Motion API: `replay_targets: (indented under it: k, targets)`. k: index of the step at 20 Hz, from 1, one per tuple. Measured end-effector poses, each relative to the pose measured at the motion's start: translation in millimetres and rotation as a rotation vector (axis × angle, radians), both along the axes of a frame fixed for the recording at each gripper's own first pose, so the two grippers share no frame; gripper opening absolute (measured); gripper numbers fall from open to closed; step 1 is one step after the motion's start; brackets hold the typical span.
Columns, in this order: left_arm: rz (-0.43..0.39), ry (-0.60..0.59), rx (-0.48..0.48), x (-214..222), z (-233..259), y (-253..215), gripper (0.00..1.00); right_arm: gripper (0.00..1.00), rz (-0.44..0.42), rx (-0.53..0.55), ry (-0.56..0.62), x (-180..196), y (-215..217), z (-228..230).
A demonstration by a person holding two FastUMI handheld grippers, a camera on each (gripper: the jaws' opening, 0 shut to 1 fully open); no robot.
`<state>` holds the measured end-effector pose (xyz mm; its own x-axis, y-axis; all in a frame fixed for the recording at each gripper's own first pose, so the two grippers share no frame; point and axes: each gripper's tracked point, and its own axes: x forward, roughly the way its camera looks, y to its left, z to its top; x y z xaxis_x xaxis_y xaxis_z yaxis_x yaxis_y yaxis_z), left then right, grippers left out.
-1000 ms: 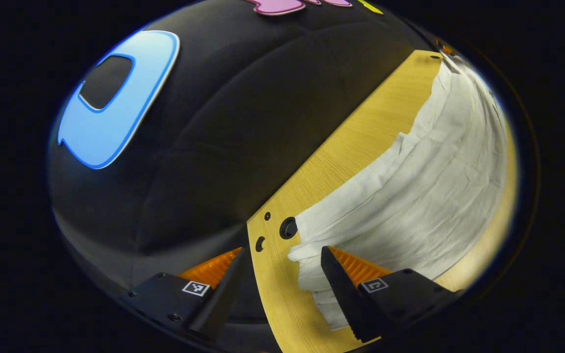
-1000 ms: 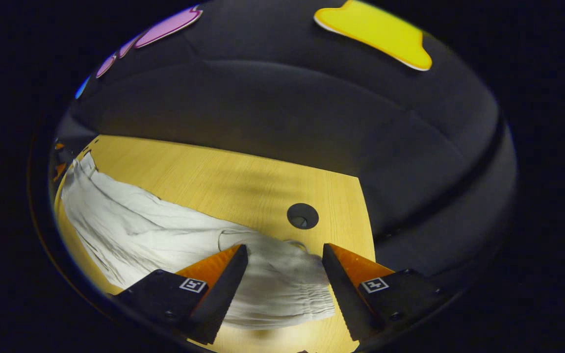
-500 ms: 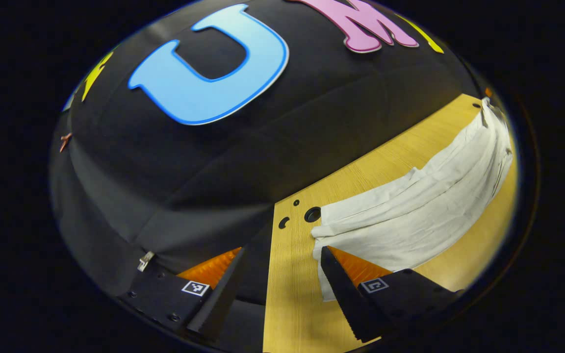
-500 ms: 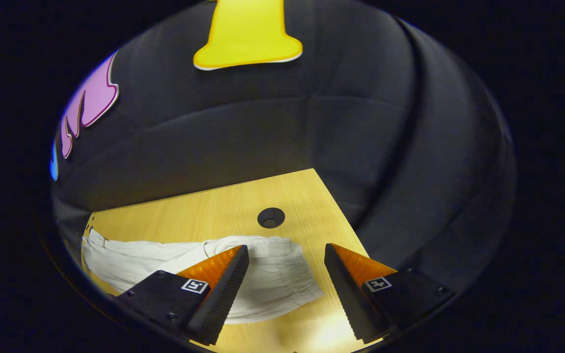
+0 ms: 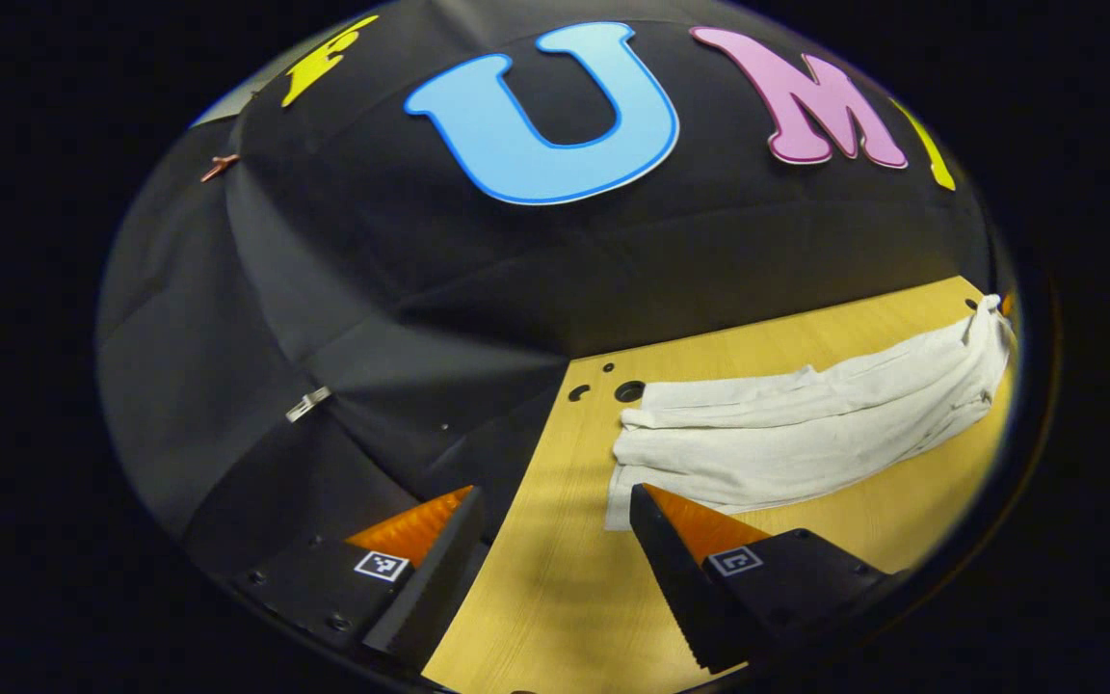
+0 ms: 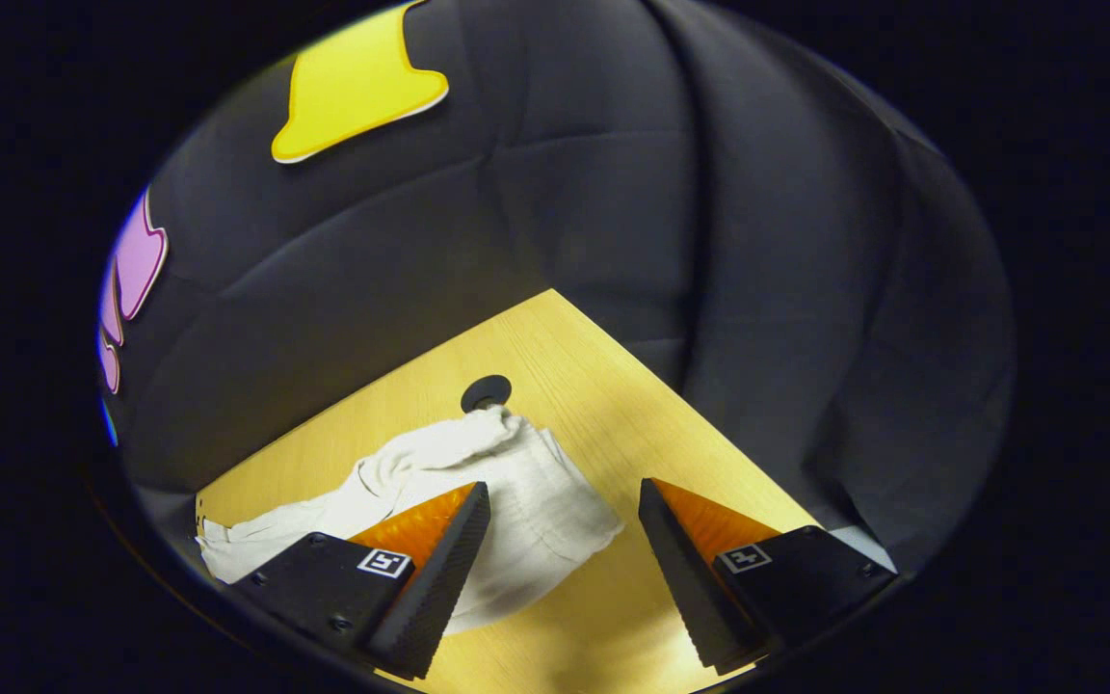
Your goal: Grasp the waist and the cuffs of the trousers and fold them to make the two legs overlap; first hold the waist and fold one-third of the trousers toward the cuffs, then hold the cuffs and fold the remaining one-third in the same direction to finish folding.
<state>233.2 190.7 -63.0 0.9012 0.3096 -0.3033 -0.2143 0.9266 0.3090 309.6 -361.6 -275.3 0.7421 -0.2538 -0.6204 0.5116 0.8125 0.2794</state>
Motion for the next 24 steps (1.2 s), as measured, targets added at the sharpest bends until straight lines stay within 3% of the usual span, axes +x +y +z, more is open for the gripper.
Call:
replay_targets:
  k: [6, 8, 9, 10, 13, 15, 16, 17, 20, 24]
  targets:
    - [0.018, 0.002, -0.111, -32, -9, -27, 0.97, 0.99, -0.066, 0.041, 0.014, -5, 4, -22]
    - [0.012, 0.002, -0.129, -36, -10, -34, 0.97, 0.99, -0.071, 0.015, 0.009, -6, 5, -24]
    - [0.011, 0.002, -0.136, -38, -10, -38, 0.96, 0.92, -0.068, -0.019, 0.006, -5, 3, -24]
    - [0.012, -0.001, -0.148, -38, -10, -41, 0.97, 0.98, -0.065, -0.043, 0.020, -5, 3, -26]
    - [0.019, -0.002, -0.198, -41, -15, -50, 0.97, 0.96, -0.075, -0.125, 0.048, -5, -3, -25]
    - [0.021, 0.005, -0.206, -46, -22, -53, 0.96, 0.95, -0.089, -0.101, 0.054, -5, 3, -22]
    - [0.020, 0.016, -0.207, -47, -26, -53, 0.97, 0.78, -0.104, -0.093, 0.055, -3, 5, -24]
    - [0.015, 0.023, -0.210, -49, -28, -55, 0.97, 0.75, -0.104, -0.062, 0.061, -3, 7, -29]
    - [0.013, 0.027, -0.214, -53, -32, -56, 0.97, 0.38, -0.121, -0.020, 0.055, -3, 9, -28]
    - [0.011, 0.025, -0.249, -57, -38, -59, 0.97, 0.17, -0.097, 0.002, 0.040, -1, 10, -22]
